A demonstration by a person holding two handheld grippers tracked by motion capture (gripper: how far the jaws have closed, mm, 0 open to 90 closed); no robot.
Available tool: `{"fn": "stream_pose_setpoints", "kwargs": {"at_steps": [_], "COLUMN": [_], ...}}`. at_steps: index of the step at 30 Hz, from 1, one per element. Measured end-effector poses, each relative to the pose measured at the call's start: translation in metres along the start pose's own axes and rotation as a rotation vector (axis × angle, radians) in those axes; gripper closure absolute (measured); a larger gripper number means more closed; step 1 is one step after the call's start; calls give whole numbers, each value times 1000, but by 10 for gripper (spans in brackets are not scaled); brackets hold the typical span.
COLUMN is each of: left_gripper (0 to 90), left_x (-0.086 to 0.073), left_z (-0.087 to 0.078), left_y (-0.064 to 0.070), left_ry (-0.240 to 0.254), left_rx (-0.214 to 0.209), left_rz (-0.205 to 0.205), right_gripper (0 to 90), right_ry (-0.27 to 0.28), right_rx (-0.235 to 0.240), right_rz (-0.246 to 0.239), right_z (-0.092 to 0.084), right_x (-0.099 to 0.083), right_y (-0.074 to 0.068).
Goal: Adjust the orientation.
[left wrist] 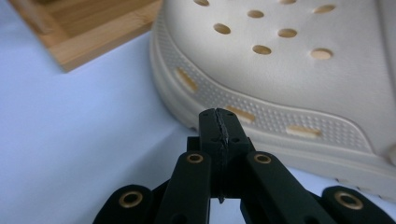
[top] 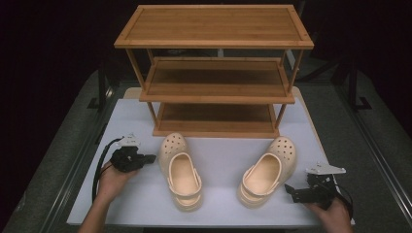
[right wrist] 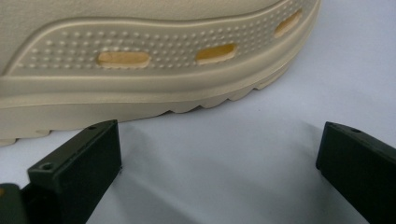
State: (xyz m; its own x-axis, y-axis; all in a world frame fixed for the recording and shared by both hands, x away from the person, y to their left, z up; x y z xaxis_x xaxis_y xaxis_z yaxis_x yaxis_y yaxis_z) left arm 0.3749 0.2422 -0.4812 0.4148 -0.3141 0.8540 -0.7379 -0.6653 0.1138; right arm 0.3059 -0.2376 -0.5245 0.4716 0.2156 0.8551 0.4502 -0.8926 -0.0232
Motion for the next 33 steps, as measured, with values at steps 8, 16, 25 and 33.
{"fn": "stream_pose_setpoints", "kwargs": {"at_steps": [8,16,25,33], "left_gripper": [900,900,900,801], "left_x": [11,22,37,43], "left_z": [23,43,78,76], "left_y": [-2,0,16,25], "left_ry": [-9,-10,-6,14], "left_rx": [12,1,-30,-55], "left_rz": [11,8,15,10], "right_gripper": [0,0,0,0], "right_ry": [0,1,2,2], "right_rx": [-1,-1,0,0], "right_rz": [-2,-1,-2,-1], "right_z": [0,0,0,0], "right_x": [0,0,0,0], "right_y": [0,0,0,0]}}
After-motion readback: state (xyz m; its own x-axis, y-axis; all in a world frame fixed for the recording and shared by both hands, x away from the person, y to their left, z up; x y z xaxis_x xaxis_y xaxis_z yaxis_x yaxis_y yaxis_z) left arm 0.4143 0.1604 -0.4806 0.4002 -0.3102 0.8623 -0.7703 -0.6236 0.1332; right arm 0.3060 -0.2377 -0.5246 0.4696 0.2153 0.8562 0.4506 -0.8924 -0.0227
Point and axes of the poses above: each handheld gripper's, and its own axes: z roughly forward along the jaws, x roughly out of its top, y roughly to its right, the point moved 9 cm from there along z, roughly forward along the jaws, and after that the axes turned 15 degrees about y, right-handed, at the moved point
